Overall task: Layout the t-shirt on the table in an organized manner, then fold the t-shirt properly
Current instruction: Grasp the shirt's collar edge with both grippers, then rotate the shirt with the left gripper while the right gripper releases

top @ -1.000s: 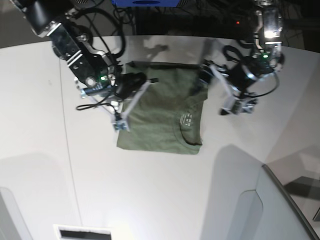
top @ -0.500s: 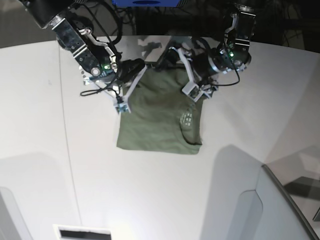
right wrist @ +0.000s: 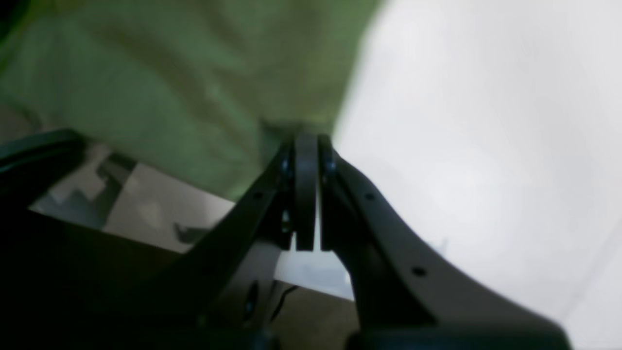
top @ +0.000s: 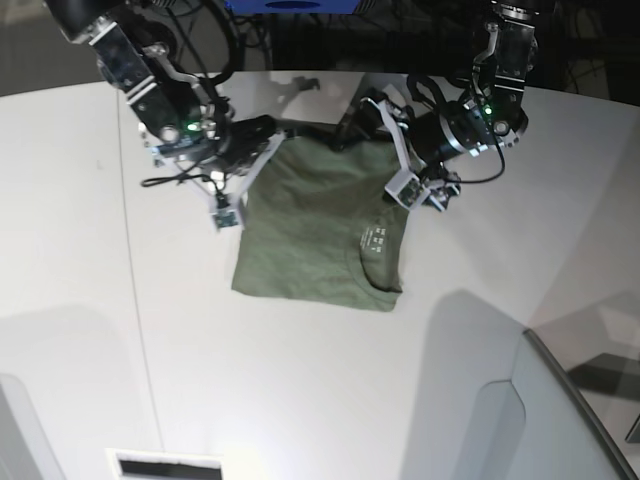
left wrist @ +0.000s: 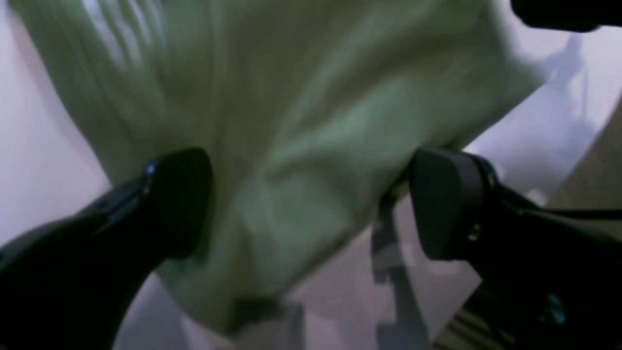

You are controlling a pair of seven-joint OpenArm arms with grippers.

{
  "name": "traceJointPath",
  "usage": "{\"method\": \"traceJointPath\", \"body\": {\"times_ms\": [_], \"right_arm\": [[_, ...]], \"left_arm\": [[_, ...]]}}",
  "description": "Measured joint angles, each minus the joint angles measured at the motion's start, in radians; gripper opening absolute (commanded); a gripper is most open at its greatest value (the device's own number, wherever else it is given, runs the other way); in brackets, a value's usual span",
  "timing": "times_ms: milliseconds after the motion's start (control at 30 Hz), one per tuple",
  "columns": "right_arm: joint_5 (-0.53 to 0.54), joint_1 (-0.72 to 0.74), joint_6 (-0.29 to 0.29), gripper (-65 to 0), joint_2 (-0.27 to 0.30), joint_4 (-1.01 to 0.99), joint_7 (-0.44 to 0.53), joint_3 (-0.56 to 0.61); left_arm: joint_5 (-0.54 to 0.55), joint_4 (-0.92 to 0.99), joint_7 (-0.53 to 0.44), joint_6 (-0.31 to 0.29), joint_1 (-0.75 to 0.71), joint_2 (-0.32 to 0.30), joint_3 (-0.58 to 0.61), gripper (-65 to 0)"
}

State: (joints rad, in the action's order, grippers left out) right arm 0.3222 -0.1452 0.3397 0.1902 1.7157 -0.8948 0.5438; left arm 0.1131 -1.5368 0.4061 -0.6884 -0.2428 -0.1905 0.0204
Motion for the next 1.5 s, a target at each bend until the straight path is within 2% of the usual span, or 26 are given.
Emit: {"method": "traceJointPath", "body": {"times_ms": [100,267,367,600,1000,1067,1200,1300,1400,1500], "right_arm": [[-0.002,-0.026,-0.006,-64.2,0.012,0.095,-0.022,-0.073],[-0.001,-0.030,-0.007,-64.2,0.031,0.104,-0.019,-0.150],[-0.002,-0.034,-0.007,-64.2,0.031,0.071,-0.017,-0.182],[-0.005,-0.035,-0.007,-64.2,0.030,0.049,-0.014,-0.187],[-0.008,-0.036,-0.007,-64.2,0.030,0.049,-0.014,-0.187],[0.000,-0.035,-0.008,-64.2,0.027,0.049,-0.014,-0.187],[-0.001,-0.035,-0.007,-64.2,0.028,0.049,-0.014,-0.187],[-0.001,-0.035,-0.007,-64.2,0.027,0.049,-0.014,-0.186],[-0.001,-0.035,-0.008,-64.2,0.027,0.049,-0.014,-0.186],[-0.001,-0.033,-0.007,-64.2,0.028,0.049,-0.014,-0.187]], "left_arm": [[0.000,-0.071,0.082,-0.001,0.010,0.020,0.000,-2.8],[-0.002,-0.087,0.111,-0.002,0.009,0.096,0.013,-2.8],[-0.003,-0.078,0.106,-0.004,-0.003,0.109,0.015,-2.8],[-0.005,-0.002,0.105,-0.002,-0.050,0.093,0.007,-2.8],[0.033,0.117,0.048,-0.024,-0.034,0.006,0.005,-2.8],[0.038,0.128,0.047,-0.026,-0.014,-0.016,0.007,-2.8],[0.015,0.151,0.061,0.060,0.050,-0.063,0.014,-2.8],[0.000,0.182,0.085,0.060,0.109,-0.090,0.013,-2.8],[-0.007,0.241,0.097,0.059,0.187,-0.088,0.016,-2.8],[-0.007,0.307,0.100,0.068,0.283,-0.090,0.088,-2.8]]}}
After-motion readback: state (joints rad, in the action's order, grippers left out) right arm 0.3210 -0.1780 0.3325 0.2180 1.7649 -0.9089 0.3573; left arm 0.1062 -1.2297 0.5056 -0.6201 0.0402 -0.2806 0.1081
